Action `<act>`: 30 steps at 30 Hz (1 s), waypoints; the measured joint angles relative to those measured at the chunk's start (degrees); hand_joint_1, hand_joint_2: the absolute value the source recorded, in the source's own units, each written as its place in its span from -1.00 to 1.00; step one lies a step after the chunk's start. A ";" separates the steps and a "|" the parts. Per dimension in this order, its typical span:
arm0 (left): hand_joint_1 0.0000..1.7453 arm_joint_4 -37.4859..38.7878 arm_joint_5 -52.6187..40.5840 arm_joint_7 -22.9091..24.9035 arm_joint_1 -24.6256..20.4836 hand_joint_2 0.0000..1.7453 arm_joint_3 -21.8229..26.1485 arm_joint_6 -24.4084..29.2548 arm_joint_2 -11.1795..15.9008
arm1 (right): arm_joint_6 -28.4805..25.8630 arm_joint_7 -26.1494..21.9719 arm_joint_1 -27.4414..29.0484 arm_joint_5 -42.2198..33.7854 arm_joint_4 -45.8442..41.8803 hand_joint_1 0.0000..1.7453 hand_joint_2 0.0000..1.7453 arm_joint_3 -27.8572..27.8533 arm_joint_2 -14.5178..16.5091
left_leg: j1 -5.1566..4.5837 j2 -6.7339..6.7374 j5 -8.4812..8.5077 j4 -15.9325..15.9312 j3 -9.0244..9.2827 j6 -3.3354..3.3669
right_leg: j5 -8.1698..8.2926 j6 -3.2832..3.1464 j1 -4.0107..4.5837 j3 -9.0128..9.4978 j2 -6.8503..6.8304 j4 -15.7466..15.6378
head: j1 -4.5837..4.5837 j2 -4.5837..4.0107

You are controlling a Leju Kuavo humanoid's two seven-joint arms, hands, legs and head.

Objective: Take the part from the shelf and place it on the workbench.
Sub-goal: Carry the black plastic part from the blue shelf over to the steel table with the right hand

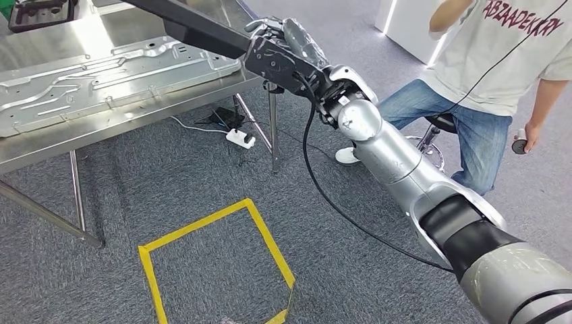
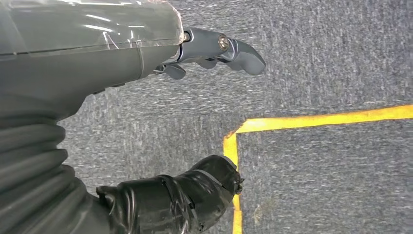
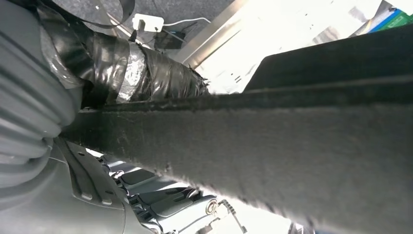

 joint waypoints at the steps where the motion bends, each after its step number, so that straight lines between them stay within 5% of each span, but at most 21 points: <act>1: -1.00 0.00 0.01 0.00 -0.04 1.00 0.00 -0.02 0.00 | 0.00 0.00 -0.06 0.00 0.01 1.00 1.00 0.00 0.00 | -0.17 -0.02 0.05 -1.35 0.61 0.23 | 0.06 0.29 0.05 -0.07 0.02 -0.09 | 0.02 0.00; 5: -1.00 0.00 0.10 -0.01 -0.07 1.00 0.00 -0.26 -0.02 | 0.03 -0.02 -0.16 0.01 -0.02 1.00 1.00 0.00 0.03 | -0.17 -0.07 0.29 -2.61 1.28 1.64 | -0.42 1.57 0.04 -0.33 0.01 0.28 | 0.07 -0.01; 9: -1.00 0.00 0.10 -0.07 -0.14 1.00 0.00 -0.36 -0.07 | 0.03 -0.02 -0.28 0.04 -0.01 1.00 1.00 0.00 0.02 | -0.16 -0.14 0.42 -3.02 1.74 2.78 | -6.00 1.60 0.32 -6.45 0.14 12.77 | 0.13 -0.01; 11: -1.00 0.00 0.10 -0.07 -0.07 1.00 0.00 -0.37 -0.09 | 0.04 -0.01 -0.03 0.04 0.05 1.00 1.00 0.00 0.02 | -0.33 -0.22 0.18 -2.79 1.79 2.91 | -5.63 1.51 0.40 -8.21 0.13 15.36 | 0.12 0.00; 15: -1.00 0.00 0.11 -0.07 -0.09 1.00 0.00 -0.37 -0.16 | 0.04 -0.02 -0.18 0.04 0.05 1.00 1.00 0.00 0.03 | -0.62 -0.44 -0.88 -1.62 1.70 2.39 | 0.75 0.78 0.67 -2.37 0.17 2.47 | 0.09 -0.01; 20: -1.00 0.00 0.12 -0.07 -0.08 1.00 0.00 -0.37 -0.14 | 0.05 -0.01 -0.24 0.07 0.03 1.00 1.00 0.00 0.04 | -0.68 -0.42 -1.70 -1.09 1.42 1.09 | 0.90 -0.09 0.59 -0.93 0.23 -0.30 | 0.01 0.00; 22: -1.00 0.00 0.12 -0.08 -0.11 1.00 0.00 -0.37 -0.13 | 0.06 -0.04 -0.25 0.07 -0.02 1.00 1.00 0.00 0.04 | -0.46 -0.26 -3.88 2.90 -0.40 0.27 | 0.91 -0.55 0.27 -0.30 0.08 -0.83 | -0.10 0.00; 25: -1.00 0.00 0.18 -0.08 0.08 1.00 0.00 -0.35 -0.16 | 0.06 -0.02 -0.04 0.07 -0.03 1.00 1.00 0.00 0.04 | 0.10 -0.10 -6.87 12.47 -5.67 -0.72 | 0.57 -0.90 0.22 0.12 -0.03 -0.86 | -0.15 0.00; 27: -1.00 0.00 0.19 -0.07 0.25 1.00 0.00 -0.35 -0.16 | 0.08 -0.01 0.15 0.07 -0.03 1.00 1.00 0.01 0.04 | 0.41 -0.05 -4.55 11.52 -6.01 -1.00 | 0.25 -0.81 0.15 0.34 0.04 -0.72 | -0.15 0.00; 30: -1.00 0.00 0.19 -0.07 0.21 1.00 0.00 -0.35 -0.15 | 0.08 -0.01 0.14 0.07 -0.05 1.00 1.00 0.00 0.04 | 0.37 0.00 0.65 1.01 -1.35 -0.71 | -0.32 -0.20 0.08 0.91 0.14 -0.61 | -0.15 0.00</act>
